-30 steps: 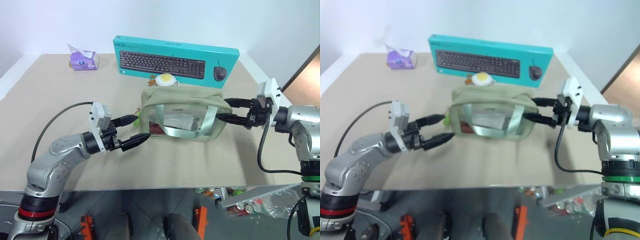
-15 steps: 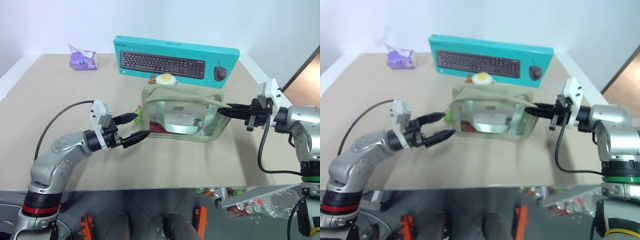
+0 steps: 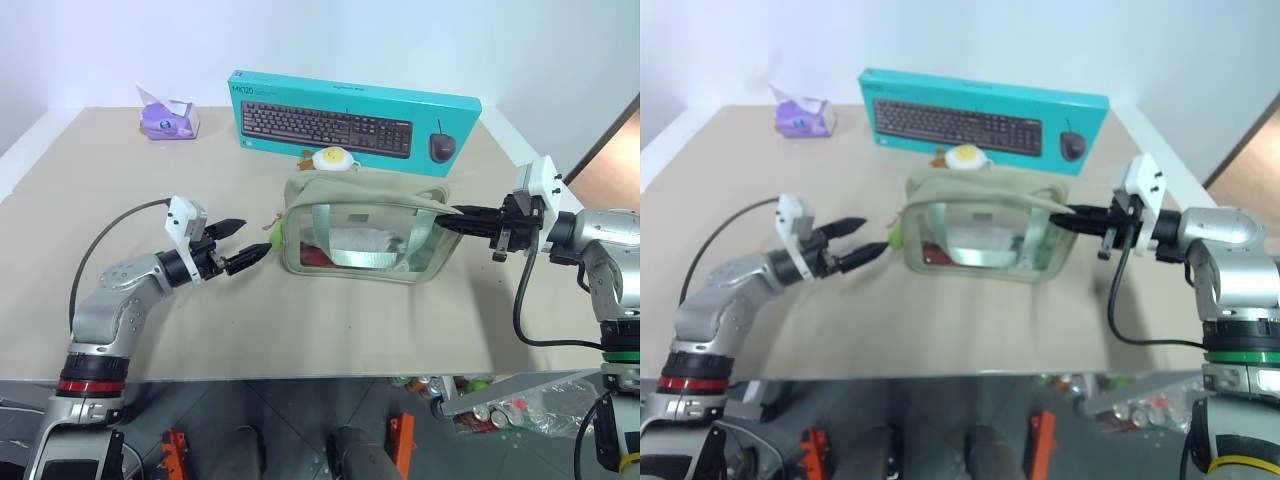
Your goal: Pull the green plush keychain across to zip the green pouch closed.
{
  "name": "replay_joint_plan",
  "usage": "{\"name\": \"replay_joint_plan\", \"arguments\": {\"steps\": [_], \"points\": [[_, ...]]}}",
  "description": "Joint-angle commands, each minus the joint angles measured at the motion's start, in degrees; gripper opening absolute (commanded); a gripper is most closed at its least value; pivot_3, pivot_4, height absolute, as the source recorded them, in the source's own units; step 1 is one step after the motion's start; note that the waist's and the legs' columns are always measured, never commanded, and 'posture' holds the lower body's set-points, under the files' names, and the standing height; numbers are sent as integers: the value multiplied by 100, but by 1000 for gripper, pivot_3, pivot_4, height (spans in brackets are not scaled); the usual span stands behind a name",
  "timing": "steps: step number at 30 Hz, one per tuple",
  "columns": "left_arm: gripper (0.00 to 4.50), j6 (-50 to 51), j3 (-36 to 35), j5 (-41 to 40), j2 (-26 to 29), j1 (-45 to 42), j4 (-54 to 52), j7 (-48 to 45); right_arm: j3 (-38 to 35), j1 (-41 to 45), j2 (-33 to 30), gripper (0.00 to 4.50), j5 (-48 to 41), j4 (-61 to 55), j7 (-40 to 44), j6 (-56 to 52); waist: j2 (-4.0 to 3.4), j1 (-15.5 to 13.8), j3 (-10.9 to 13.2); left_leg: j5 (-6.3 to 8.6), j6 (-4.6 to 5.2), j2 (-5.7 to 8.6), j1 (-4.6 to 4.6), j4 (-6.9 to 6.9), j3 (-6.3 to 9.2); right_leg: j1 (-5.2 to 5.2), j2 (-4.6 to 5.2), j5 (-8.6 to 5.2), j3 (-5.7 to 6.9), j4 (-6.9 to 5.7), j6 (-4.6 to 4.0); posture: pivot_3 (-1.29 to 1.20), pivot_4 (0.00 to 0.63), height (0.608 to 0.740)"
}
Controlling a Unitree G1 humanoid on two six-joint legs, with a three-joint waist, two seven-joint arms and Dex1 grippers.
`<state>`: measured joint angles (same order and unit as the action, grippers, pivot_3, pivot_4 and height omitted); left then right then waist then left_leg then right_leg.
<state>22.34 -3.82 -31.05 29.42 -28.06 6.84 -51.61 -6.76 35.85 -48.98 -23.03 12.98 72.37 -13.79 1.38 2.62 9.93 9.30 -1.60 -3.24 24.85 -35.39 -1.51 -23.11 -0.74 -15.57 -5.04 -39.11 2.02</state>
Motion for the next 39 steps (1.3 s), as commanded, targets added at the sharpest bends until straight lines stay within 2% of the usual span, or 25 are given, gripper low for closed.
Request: {"name": "replay_joint_plan", "arguments": {"steps": [1, 2, 11, 12, 20, 23, 26, 30, 39], "points": [[3610, -259, 75, 173, -22, -385, 465, -379, -137, 85, -93, 0, -28, -116, -3, 68, 0, 0, 0, 0, 0, 1, 0, 0, 0, 0, 0, 0, 0, 0, 0, 0, 150, 740], [3387, -324, 108, 230, -23, -454, 593, -466, -144, 77, -97, 0, -31, -137, -13, 53, 0, 0, 0, 0, 0, 1, 0, 0, 0, 0, 0, 0, 0, 0, 0, 0, 150, 740], [243, -914, 270, 609, -191, -944, 1509, -1077, -211, -38, -152, 0, -48, -297, -79, 3, 0, 0, 0, 0, 0, 3, 6, 0, 3, -2, 1, 1, 1, 0, -1, 0, 150, 740], [55, -967, 275, 641, -207, -972, 1559, -1123, -213, -44, -155, 0, -49, -311, -88, -3, 0, 3, 0, 0, 0, 3, 7, 0, 3, -2, 1, 1, 1, 0, -1, 0, 150, 740], [55, -1184, 273, 757, -348, -1059, 1637, -1316, -238, -131, -198, 0, -94, -466, -141, -76, 0, 1, 0, 0, 0, 3, 9, 0, 4, -3, 1, 1, 2, 0, -1, 0, 150, 740], [55, -801, 102, 588, -265, -1103, 1557, -1232, -239, -175, -237, 0, -88, -503, -153, -76, 0, 1, 0, 0, 0, 3, 9, 0, 6, -3, 1, 1, 4, 0, -1, 0, 150, 740], [842, -599, 104, 573, -88, -1081, 1431, -1390, -262, -209, -265, 0, -96, -529, -176, -90, 0, 6, 0, 0, 0, 3, 10, -1, 8, -3, 0, 0, 5, 0, 1, 0, 150, 740], [2131, -1284, 255, 907, -74, -1114, 1472, -1458, -258, -230, -273, 0, -93, -555, -197, -70, 0, -1, 0, 0, 0, 3, 10, 0, 9, -4, 1, 0, 6, 0, 0, 0, 150, 740], [2131, -1831, 441, 1285, -354, -1588, 2450, -1602, -272, -200, -289, 0, -83, -552, -236, -74, 0, -3, 0, 0, 0, 6, 13, -6, 9, -3, 2, 0, 6, 0, 2, 0, 150, 740]]}}
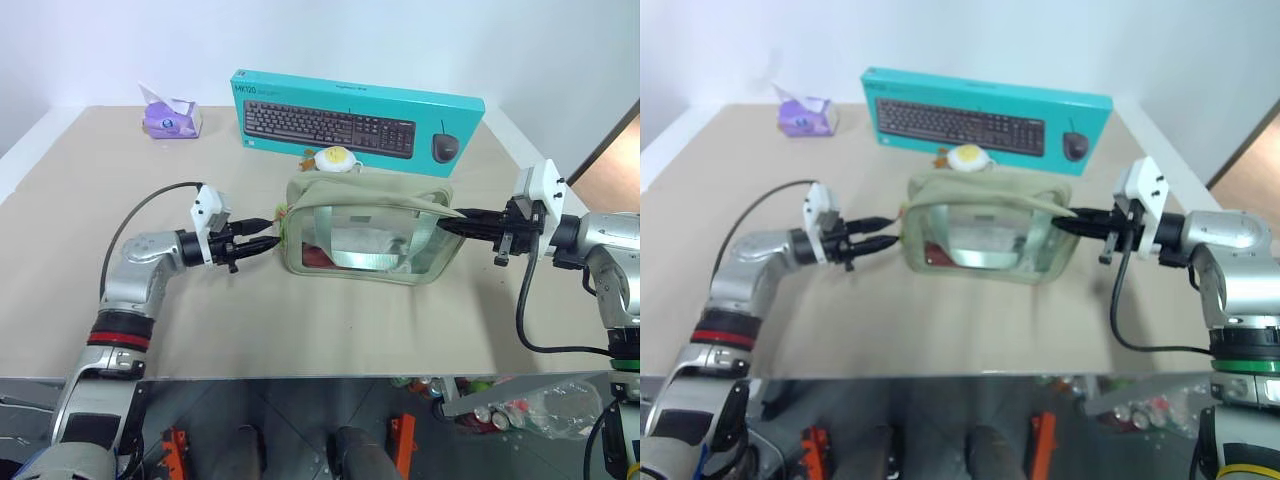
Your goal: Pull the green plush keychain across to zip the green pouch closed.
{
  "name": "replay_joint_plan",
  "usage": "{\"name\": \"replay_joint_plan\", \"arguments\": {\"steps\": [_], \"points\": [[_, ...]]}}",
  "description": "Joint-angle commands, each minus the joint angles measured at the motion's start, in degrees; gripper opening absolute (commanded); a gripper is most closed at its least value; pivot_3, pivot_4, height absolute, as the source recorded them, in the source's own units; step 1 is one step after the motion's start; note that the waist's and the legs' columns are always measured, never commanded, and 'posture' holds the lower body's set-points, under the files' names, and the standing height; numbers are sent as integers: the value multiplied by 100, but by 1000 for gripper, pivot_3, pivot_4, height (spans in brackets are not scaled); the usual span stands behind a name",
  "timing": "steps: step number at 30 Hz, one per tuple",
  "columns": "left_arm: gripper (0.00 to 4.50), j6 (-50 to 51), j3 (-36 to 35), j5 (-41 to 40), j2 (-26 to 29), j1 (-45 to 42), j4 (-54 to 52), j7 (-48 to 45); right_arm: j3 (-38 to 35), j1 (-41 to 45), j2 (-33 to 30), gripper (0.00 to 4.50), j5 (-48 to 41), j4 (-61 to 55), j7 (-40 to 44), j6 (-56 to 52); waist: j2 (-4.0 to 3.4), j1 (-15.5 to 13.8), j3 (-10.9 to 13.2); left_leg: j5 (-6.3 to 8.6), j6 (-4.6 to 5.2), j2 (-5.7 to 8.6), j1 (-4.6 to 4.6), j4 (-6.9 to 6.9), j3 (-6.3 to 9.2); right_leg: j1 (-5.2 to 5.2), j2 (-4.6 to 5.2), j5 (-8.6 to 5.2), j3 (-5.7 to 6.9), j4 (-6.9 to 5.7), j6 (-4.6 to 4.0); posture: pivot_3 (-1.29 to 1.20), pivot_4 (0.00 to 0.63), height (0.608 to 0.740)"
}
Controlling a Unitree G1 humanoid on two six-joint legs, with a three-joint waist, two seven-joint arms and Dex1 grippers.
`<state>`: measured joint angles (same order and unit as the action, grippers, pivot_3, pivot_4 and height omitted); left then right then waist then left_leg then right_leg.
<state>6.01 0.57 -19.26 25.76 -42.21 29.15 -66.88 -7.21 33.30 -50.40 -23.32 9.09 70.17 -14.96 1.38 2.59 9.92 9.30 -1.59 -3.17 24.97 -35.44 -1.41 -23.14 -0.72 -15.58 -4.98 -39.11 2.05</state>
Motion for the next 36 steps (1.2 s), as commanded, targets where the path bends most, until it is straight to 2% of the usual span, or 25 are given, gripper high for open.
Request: {"name": "replay_joint_plan", "arguments": {"steps": [1, 11, 17, 23, 26, 30, 36], "points": [[2131, -243, -3, 132, 5, -224, 327, -96, -238, 48, -155, 0, -58, -168, -23, 40, 0, 0, 0, 0, 0, 0, 0, 1, 0, 0, 0, 0, 0, 0, 0, 0, 150, 740], [2131, -688, -36, 328, -146, -731, 1338, -276, -280, -9, -174, 0, -73, -201, -64, 28, 0, 0, 0, 1, 1, 5, 8, 1, 5, -4, 2, 0, 3, 0, -1, 0, 150, 740], [2131, -925, -47, 229, -310, -856, 1369, -514, -303, -31, -190, 0, -71, -193, -70, 36, 0, 0, 0, 1, 1, 6, 8, 2, 7, -4, 1, 1, 4, 0, -1, 0, 150, 740], [2131, -1191, -72, 412, -323, -966, 1679, -319, -300, -16, -189, 0, -55, -184, -82, 74, 0, 0, 0, 1, 1, 7, 9, 2, 8, -4, 2, 1, 5, 0, -1, 0, 150, 740], [1353, -1398, -98, 459, -347, -1041, 1856, -228, -297, -14, -186, 0, -50, -176, -83, 89, 0, 0, 0, 1, 1, 7, 9, 1, 8, -4, 2, 1, 4, 0, 0, 0, 150, 740], [29, -1512, -118, 513, -411, -1120, 2034, -215, -283, 25, -175, 0, -39, -134, -84, 120, 0, 0, 0, 1, 1, 8, 9, 1, 9, -4, 2, 2, 6, 0, 0, 0, 150, 740], [29, -1444, -242, 433, -442, -1169, 2063, -217, -284, 29, -172, 0, -36, -94, -87, 145, 0, 0, 0, 1, 1, 8, 9, 2, 9, -4, 2, 2, 6, 0, 0, 0, 150, 740]]}}
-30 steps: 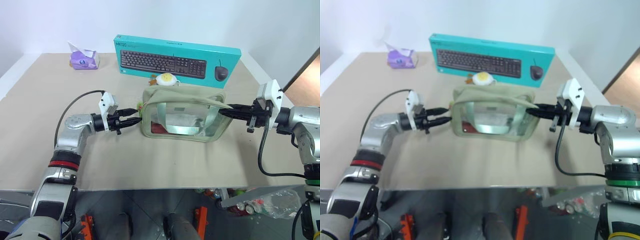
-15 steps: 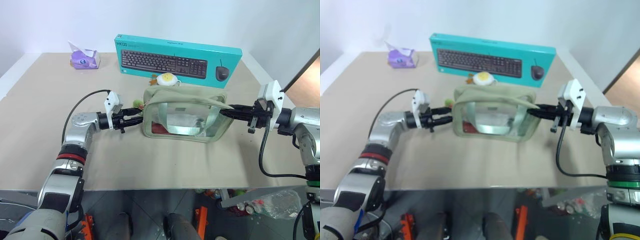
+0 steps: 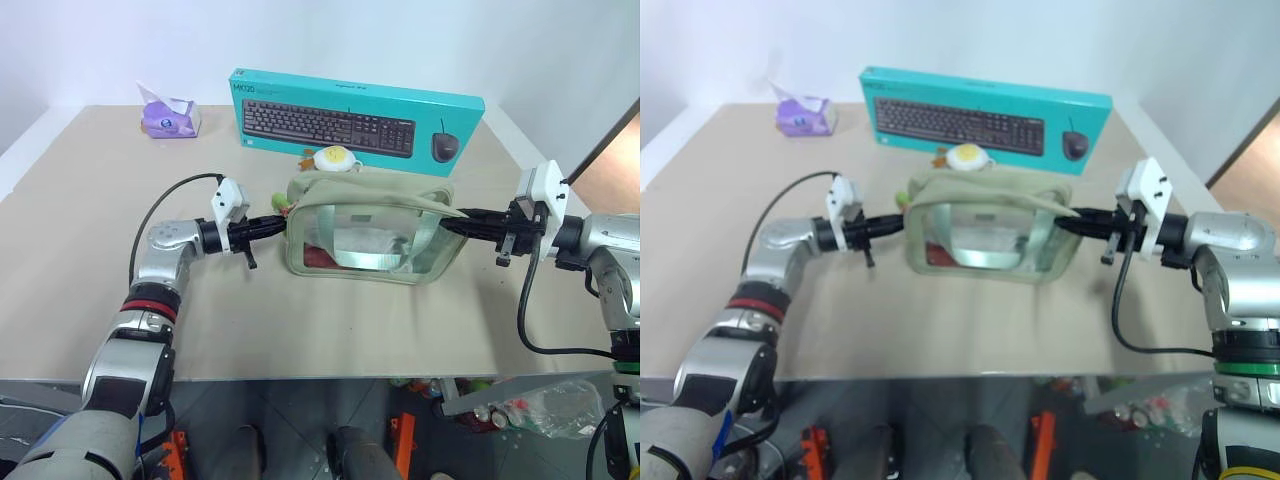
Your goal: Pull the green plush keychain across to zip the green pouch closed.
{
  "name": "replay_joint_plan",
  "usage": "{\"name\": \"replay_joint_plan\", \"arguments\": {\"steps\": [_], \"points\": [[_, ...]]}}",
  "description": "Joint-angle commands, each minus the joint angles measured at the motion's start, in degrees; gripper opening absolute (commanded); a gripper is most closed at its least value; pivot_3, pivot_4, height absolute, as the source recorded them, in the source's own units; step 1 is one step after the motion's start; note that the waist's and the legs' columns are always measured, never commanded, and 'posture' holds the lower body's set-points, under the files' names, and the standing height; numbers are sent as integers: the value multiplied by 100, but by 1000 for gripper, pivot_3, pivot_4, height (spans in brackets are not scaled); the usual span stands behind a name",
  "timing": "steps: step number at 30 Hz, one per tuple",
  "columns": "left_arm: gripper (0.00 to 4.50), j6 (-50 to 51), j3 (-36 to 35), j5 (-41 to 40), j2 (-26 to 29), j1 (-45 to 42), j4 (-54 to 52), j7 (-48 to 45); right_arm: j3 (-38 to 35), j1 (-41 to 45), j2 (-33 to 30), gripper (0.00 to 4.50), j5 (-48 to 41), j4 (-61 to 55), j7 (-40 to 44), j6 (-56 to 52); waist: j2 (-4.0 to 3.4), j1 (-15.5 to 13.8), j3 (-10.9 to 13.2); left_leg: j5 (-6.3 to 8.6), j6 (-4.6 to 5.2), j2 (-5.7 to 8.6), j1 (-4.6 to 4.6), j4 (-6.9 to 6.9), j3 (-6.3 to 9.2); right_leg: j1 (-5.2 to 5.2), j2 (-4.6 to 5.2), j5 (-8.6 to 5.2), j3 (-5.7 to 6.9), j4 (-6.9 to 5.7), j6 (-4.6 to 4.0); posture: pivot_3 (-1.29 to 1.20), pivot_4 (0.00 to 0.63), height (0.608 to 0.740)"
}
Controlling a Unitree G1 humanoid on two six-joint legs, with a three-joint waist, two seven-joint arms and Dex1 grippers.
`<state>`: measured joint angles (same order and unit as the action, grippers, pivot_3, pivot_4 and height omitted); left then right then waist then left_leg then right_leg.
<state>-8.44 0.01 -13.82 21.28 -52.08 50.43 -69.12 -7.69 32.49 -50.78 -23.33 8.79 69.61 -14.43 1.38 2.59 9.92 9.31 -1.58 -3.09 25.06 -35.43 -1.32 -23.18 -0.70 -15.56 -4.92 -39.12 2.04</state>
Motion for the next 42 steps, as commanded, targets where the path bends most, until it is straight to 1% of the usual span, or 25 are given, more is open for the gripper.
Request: {"name": "replay_joint_plan", "arguments": {"steps": [1, 6, 10, 13, 17, 20, 29, 33, 37, 39, 41, 42], "points": [[29, 32, -225, -153, 12, -190, -99, 3, -237, 106, -133, 0, -34, -62, -30, 98, 0, 0, 0, 0, 0, 0, 0, 0, 0, 0, 0, 0, 0, 0, 0, 0, 150, 740], [29, 204, -406, -295, 71, -183, -375, 20, -235, 100, -128, 0, -24, -35, -33, 130, 0, 0, 0, 0, 0, 0, 0, -1, 0, 0, 0, 0, 0, 0, 0, 0, 150, 740], [29, 830, -657, -750, 183, -157, -1488, 171, -251, 84, -150, 0, -25, -16, -25, 159, 1, 1, 1, 0, 0, 0, 4, 0, 5, -1, 0, 0, 3, -1, 0, 0, 150, 740], [29, 1165, -719, -897, 229, -125, -2113, 361, -256, 67, -177, 0, -16, 10, -4, 178, 0, 1, 0, 0, -1, 0, 4, 0, 8, 0, 1, 0, 3, -1, 1, 0, 150, 740], [29, 1478, -740, -1114, 86, -331, -2834, 705, -237, 51, -217, 0, -2, 62, 45, 208, 0, -1, 0, -1, -2, 0, 2, -3, 14, 3, 1, 0, 8, -3, 0, 0, 150, 740], [29, 1580, -626, -1145, -121, -457, -3060, 820, -200, 93, -231, 0, 6, 98, 70, 233, 0, -9, 0, -2, -3, 3, 3, -8, 18, 7, 2, 0, 11, -3, 1, 0, 150, 740], [29, 1474, -182, -1040, -846, -761, -2952, 841, -235, 51, -300, 0, -11, 33, 74, 256, -1, -2, 1, -2, -3, 8, 2, -7, 20, 6, 4, 1, 9, -3, 4, 0, 150, 740], [29, 1295, -16, -901, -1050, -876, -2696, 737, -293, -14, -343, 0, -42, -40, 33, 240, -1, -1, 1, -2, -3, 10, 2, -7, 21, 6, 4, 1, 8, -3, 4, 0, 150, 740], [29, 1023, 195, -592, -1050, -909, -2385, 650, -375, -99, -360, 0, -55, -128, 11, 213, -2, 1, 0, -2, -3, 11, 0, -7, 20, 7, 4, 1, 6, -3, 4, 0, 150, 740], [29, 903, 231, -469, -972, -938, -2234, 630, -400, -134, -362, 0, -53, -158, -13, 210, -3, 5, 0, -2, -3, 11, 0, -7, 21, 7, 3, 1, 7, -3, 4, 0, 150, 740], [29, 865, 386, -228, -768, -906, -2066, 475, -435, -182, -364, 0, -55, -193, -46, 211, -3, 5, 0, -2, -3, 11, 0, -7, 22, 7, 3, 1, 7, -3, 4, 0, 150, 740], [29, 965, 443, -186, -703, -894, -2021, 398, -442, -195, -362, 0, -54, -205, -57, 217, -3, 5, 0, -2, -3, 11, -1, -6, 21, 7, 2, 1, 6, -3, 4, 0, 150, 740]]}}
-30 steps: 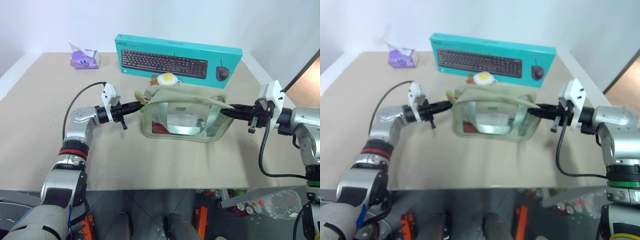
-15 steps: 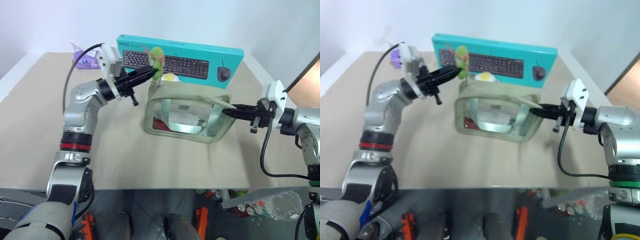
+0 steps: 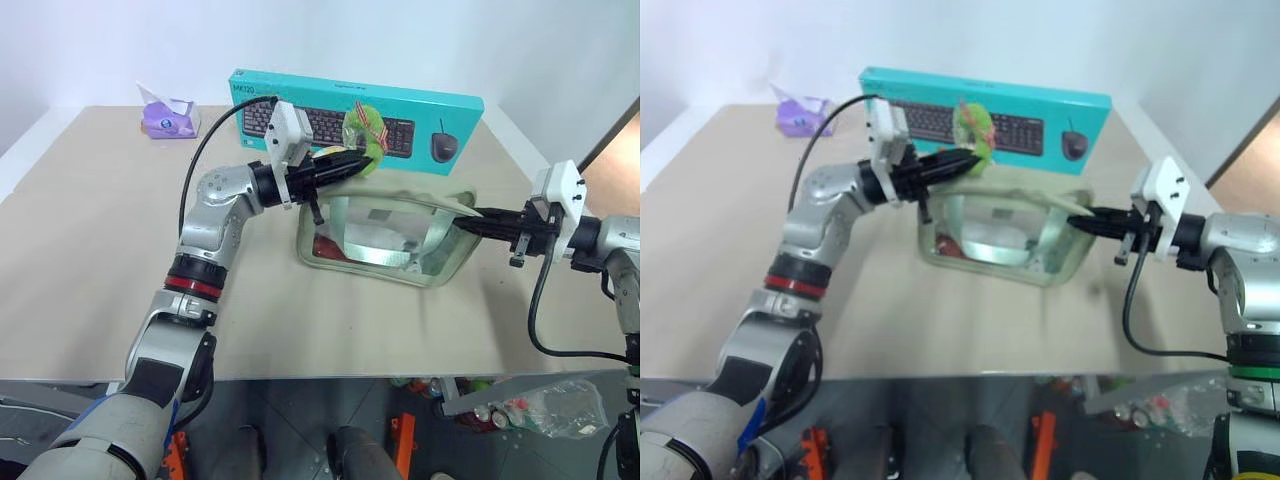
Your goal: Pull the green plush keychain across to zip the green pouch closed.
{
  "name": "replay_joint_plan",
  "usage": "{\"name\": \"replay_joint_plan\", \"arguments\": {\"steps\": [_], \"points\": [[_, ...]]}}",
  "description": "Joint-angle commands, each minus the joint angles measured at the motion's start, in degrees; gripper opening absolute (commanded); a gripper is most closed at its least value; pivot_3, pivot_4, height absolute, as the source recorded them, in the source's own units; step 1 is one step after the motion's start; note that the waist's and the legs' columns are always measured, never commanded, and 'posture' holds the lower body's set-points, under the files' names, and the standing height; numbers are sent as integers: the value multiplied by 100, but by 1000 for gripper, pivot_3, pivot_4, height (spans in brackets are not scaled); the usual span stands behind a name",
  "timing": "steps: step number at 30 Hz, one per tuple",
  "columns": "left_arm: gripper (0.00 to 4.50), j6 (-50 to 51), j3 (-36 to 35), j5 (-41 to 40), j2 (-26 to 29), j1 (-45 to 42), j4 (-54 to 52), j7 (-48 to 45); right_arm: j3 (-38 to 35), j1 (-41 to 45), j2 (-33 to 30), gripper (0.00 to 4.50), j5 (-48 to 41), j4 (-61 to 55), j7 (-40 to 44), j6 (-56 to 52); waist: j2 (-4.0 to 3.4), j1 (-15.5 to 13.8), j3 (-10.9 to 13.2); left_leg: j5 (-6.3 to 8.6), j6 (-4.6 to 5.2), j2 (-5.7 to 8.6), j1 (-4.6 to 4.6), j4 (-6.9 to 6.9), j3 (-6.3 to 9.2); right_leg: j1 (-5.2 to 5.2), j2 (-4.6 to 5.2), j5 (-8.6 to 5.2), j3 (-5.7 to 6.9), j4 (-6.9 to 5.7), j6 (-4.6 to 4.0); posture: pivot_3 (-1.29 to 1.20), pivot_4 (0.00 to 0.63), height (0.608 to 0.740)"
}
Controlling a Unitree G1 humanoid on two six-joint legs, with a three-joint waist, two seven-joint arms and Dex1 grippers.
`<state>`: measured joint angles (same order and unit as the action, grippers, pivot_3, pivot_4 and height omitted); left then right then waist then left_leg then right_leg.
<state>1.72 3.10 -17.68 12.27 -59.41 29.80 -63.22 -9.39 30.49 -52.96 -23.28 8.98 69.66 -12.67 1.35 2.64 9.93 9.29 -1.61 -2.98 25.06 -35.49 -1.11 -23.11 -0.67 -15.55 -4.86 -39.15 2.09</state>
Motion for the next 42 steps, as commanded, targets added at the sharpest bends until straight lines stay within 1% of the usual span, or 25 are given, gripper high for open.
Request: {"name": "replay_joint_plan", "arguments": {"steps": [1, 4, 9, 13, 16, 17, 18, 22, 24, 26, 30, 33, 36, 40, 42], "points": [[29, 19, 168, 219, 236, -156, 75, -244, -276, -3, -144, 0, -60, -233, -70, 44, 0, -1, 0, 0, 0, 0, 0, 0, 1, 0, 0, 0, 1, 0, 0, 0, 150, 740], [29, -84, 281, 340, 300, -156, 194, -391, -260, 17, -118, 0, -54, -226, -96, 52, 0, -4, 0, 0, 0, 0, 2, -1, 0, 1, 2, 0, 2, 0, 1, 0, 150, 740], [1576, -157, 321, 411, 318, -321, 451, -620, -221, 34, -56, 0, -54, -225, -139, 63, -1, -4, -1, 0, 0, 2, 1, -2, 1, 3, 3, -1, 3, 0, 3, 0, 150, 740], [3034, -349, 285, 480, 417, -506, 640, -745, -206, 23, -35, 0, -65, -238, -176, 69, -1, -1, -1, 0, 0, 1, 0, -1, 2, 2, 2, 0, 3, 0, 2, 0, 150, 740], [4031, -368, 243, 435, 530, -593, 610, -934, -196, 11, -24, 0, -70, -247, -187, 73, -1, 0, -1, 0, 0, 1, 0, 0, 2, 2, 1, 0, 3, 0, 2, 0, 150, 740], [4335, -336, 245, 419, 607, -587, 522, -1010, -194, 6, -24, 0, -69, -251, -187, 74, -1, 1, -1, 0, 0, 1, 1, 0, 2, 1, 1, 0, 3, 0, 2, 0, 150, 740], [4483, -308, 241, 411, 685, -570, 431, -1055, -194, -1, -24, 0, -70, -261, -188, 72, -1, 1, -1, 0, 0, 1, 0, 0, 2, 1, 1, 0, 3, 0, 2, 0, 150, 740], [4483, -23, 7, 200, 1003, -361, -82, -976, -219, -45, -36, 0, -74, -263, -185, 79, -2, 3, 0, 0, 0, 0, 2, 0, 2, 1, 2, 0, 2, 0, 1, 0, 150, 740], [4483, 327, -110, 49, 1172, -139, -477, -887, -230, -72, -39, 0, -75, -260, -183, 87, -3, 5, -1, 0, 0, -1, 1, 0, 2, 1, 2, 0, 2, 0, 1, 0, 150, 740], [4483, 575, -202, -37, 1307, 148, -925, -727, -231, -82, -39, 0, -79, -256, -183, 85, -6, 6, -2, 0, 0, -2, 0, 0, 2, 1, 2, 0, 2, -1, 1, 0, 150, 740], [4483, 1393, -442, -257, 1510, 886, -1852, -149, -213, -76, -13, 0, -81, -246, -194, 93, -5, 3, -2, -1, -1, -4, 1, -4, 5, 3, 3, 1, 5, -4, -1, 0, 150, 740], [4483, 1513, -459, -201, 1505, 1411, -2237, 217, -186, -34, 8, 0, -73, -206, -191, 105, -6, 1, -2, -1, -1, -5, 0, -6, 6, 5, 3, 1, 6, -4, 0, 0, 150, 740], [4483, 1519, -421, -127, 1149, 1706, -2291, 809, -127, 28, 43, 0, -41, -134, -174, 143, -6, -5, -2, -2, -1, -5, -3, -8, 8, 9, 3, 1, 8, -4, -1, 0, 150, 740], [4483, 1369, -219, -95, 668, 1739, -2140, 1120, -67, 147, 76, 0, -9, -46, -144, 175, -5, -7, -2, -3, 0, -4, -2, -18, 10, 14, 3, 4, 10, -4, 5, 0, 150, 740], [3948, 1221, -145, 4, 461, 1645, -1967, 1268, -51, 189, 80, 0, 5, -12, -129, 184, -5, -8, -2, -3, 1, -2, -3, -20, 9, 16, 3, 6, 8, -4, 7, 0, 150, 740]]}}
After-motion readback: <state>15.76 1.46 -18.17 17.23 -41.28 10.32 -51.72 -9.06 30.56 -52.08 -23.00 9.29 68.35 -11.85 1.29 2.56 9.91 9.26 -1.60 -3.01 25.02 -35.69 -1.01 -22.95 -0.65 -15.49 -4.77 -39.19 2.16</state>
